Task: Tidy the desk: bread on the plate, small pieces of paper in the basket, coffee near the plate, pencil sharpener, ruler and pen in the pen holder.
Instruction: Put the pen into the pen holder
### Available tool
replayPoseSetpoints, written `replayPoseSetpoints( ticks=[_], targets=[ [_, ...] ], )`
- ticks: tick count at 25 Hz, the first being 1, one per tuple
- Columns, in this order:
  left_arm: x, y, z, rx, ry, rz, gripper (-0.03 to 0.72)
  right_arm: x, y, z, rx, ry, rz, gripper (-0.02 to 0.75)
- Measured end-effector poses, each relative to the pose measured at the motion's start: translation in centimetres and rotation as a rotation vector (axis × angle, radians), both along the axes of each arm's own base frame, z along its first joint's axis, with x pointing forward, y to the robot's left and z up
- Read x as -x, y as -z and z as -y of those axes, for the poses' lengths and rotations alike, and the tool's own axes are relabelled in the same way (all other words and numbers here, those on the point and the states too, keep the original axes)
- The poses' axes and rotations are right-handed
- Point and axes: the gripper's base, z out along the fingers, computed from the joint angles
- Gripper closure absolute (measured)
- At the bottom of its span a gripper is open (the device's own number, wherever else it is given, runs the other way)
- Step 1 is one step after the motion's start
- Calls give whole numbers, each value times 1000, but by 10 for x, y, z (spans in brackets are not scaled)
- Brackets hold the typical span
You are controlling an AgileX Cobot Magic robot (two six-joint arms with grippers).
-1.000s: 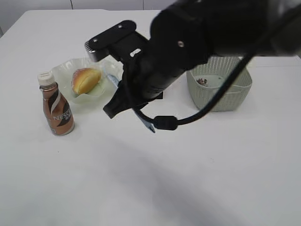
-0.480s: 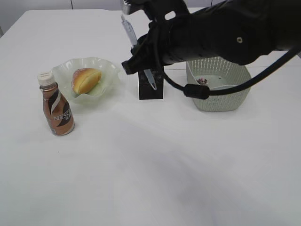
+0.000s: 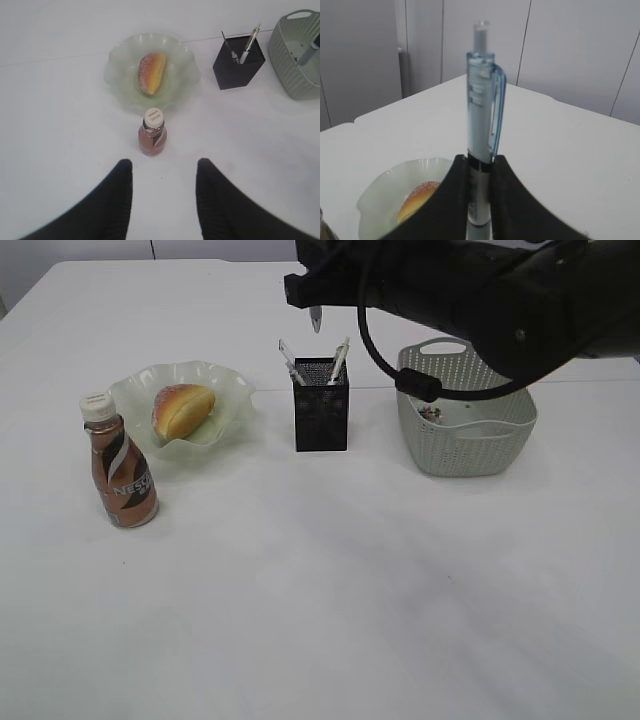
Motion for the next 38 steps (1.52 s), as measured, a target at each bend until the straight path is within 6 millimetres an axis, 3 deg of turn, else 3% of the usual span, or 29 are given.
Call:
replayPoseSetpoints(
  ticks=[12, 24, 33, 38],
  targets=[
    [0, 0, 0, -1, -1, 0, 381, -47, 59, -4, -66, 73, 24, 659],
    [0, 0, -1, -9, -6, 3, 381, -95, 84, -13, 25, 131, -46, 659],
    [-6, 3, -1, -32, -16, -4, 381, -109, 90, 12, 24, 190, -68, 659],
    [-15, 9, 2, -42, -17, -31, 381, -111, 98, 13, 30, 194, -84, 659]
  ],
)
